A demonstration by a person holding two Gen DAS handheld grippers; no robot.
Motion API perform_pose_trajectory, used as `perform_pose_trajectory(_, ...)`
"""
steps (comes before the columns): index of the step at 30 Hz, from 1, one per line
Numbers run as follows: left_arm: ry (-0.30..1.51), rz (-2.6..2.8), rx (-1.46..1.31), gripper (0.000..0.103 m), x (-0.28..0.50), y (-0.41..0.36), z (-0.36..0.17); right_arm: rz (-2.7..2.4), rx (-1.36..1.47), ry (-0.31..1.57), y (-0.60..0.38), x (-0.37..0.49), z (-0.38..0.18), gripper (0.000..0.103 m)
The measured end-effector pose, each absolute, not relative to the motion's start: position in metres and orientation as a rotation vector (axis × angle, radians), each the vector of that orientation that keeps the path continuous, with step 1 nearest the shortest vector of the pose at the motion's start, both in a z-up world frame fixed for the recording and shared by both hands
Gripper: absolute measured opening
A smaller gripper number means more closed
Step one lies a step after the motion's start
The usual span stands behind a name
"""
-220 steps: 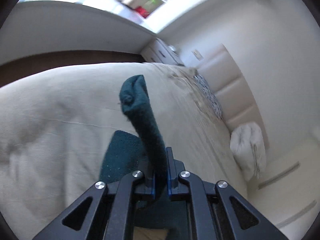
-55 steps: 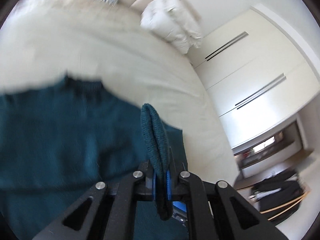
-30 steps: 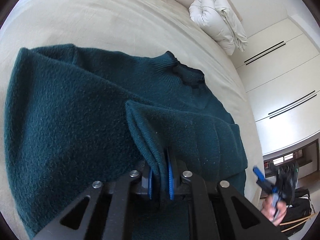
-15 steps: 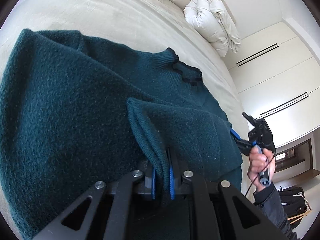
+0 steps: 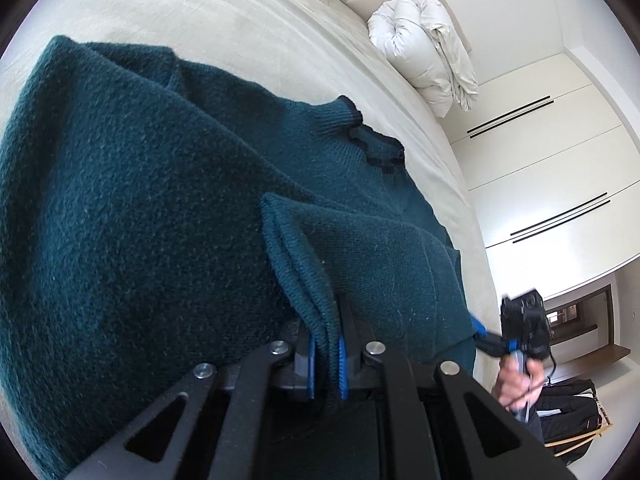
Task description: Fold small clothes
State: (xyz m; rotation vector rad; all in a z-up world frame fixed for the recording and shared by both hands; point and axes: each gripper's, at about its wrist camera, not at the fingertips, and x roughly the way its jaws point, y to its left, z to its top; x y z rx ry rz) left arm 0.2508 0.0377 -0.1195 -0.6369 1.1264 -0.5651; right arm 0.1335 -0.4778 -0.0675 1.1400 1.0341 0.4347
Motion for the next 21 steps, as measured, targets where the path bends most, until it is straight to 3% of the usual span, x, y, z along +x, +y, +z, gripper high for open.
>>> perform_pose_trajectory(4,1.119,-0.559,-0.668,0.012,0.248,0.041,-0.117,0.443,1.099,1.046,-0.469,0.105,-0.068,0.065)
perform_pose_trajectory(5,1.111,-0.551,-0.677,0.017,0.245,0.043,-0.114,0.442,1.095,1.047,-0.469,0.099,-0.070,0.065)
perform_pose_trajectory(6,1.098,-0.538,-0.678,0.022,0.239,0.047,-0.107,0.439,1.096,1.052,-0.469,0.095,-0.072,0.065)
perform_pose_trajectory(8,1.070,-0.535,-0.672,0.047,0.225,0.054,-0.094,0.386,1.102,1.065,-0.475,0.085,-0.073,0.065)
perform_pose_trajectory(11,1.028,-0.486,-0.628,0.066,0.193,0.073,-0.073,0.331,1.102,1.004,-0.485,0.063,-0.058,0.065)
perform_pose_trajectory(21,1.080,-0.366,-0.590,0.069,0.019,0.154,-0.059,0.252,0.798,0.974,-0.450,-0.048,0.006,0.066)
